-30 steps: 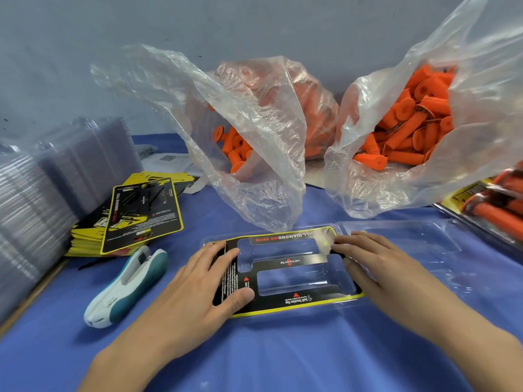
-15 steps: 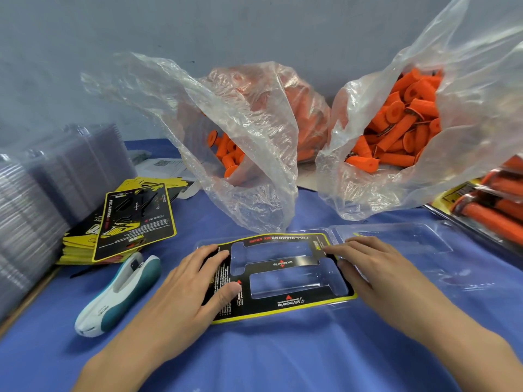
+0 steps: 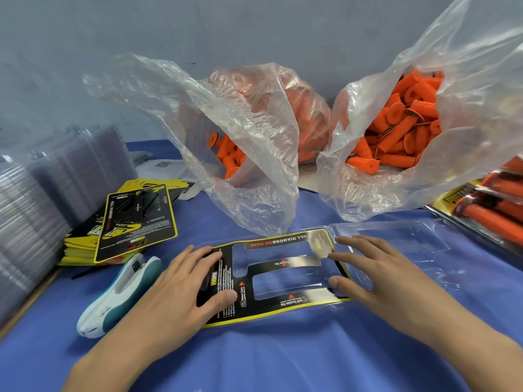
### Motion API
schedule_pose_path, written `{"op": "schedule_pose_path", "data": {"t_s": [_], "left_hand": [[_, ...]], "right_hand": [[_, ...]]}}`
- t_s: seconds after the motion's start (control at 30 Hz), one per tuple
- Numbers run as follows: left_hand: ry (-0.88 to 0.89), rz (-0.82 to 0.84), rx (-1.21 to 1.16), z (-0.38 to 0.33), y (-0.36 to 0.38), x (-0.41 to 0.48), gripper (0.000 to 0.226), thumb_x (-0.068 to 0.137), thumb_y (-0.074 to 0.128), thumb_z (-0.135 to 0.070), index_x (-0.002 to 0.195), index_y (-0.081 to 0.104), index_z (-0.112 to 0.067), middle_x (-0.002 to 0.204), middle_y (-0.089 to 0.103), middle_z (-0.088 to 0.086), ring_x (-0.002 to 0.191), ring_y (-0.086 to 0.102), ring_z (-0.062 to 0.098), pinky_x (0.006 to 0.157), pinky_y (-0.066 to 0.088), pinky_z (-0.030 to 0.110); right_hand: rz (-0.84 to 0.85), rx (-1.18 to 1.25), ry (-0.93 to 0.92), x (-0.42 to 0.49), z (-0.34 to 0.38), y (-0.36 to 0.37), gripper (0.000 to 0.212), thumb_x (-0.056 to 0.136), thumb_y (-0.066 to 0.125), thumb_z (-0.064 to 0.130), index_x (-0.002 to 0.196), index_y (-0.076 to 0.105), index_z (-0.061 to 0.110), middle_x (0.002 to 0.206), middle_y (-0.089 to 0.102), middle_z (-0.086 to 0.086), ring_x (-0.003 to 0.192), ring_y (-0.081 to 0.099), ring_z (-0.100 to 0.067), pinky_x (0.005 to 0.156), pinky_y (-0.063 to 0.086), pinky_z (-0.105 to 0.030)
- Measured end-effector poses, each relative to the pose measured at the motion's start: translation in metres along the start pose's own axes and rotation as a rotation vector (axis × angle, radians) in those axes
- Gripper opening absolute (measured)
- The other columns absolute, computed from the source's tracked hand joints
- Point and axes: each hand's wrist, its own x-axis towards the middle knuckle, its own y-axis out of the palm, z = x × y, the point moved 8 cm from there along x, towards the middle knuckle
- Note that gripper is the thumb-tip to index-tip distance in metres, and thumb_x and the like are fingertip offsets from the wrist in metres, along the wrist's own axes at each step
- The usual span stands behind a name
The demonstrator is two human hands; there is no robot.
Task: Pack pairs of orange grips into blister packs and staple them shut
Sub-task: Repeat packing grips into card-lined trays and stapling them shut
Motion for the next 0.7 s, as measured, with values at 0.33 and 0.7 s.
{"op": "schedule_pose_path", "data": {"t_s": [0.33,0.7], "left_hand": [[0.011,-0.107,-0.135,-0.004,-0.019,-0.002,0.067,0.084,0.03,-0.073,0.144,0.033,-0.043,0.148,0.025,-0.028,0.137,0.016,-0.01,0.112,0.019,0.018],[0.151,-0.007,0.02,-0.042,0.011,0.005,0.079,0.08,0.007,-0.086,0.148,-0.008,-0.049,0.158,-0.014,-0.027,0.143,-0.02,-0.008,0.122,-0.006,0.028]], "right_hand": [[-0.173,0.068,-0.042,0.002,0.016,-0.017,0.054,0.092,0.028,0.062,0.133,0.054,0.039,0.143,0.042,0.025,0.137,0.026,0.0,0.113,0.023,-0.02],[0.13,-0.111,-0.152,0.035,0.07,0.033,0.087,0.08,-0.001,0.08,0.154,-0.016,0.036,0.159,-0.026,0.015,0.145,-0.03,-0.008,0.117,-0.02,-0.033]]}}
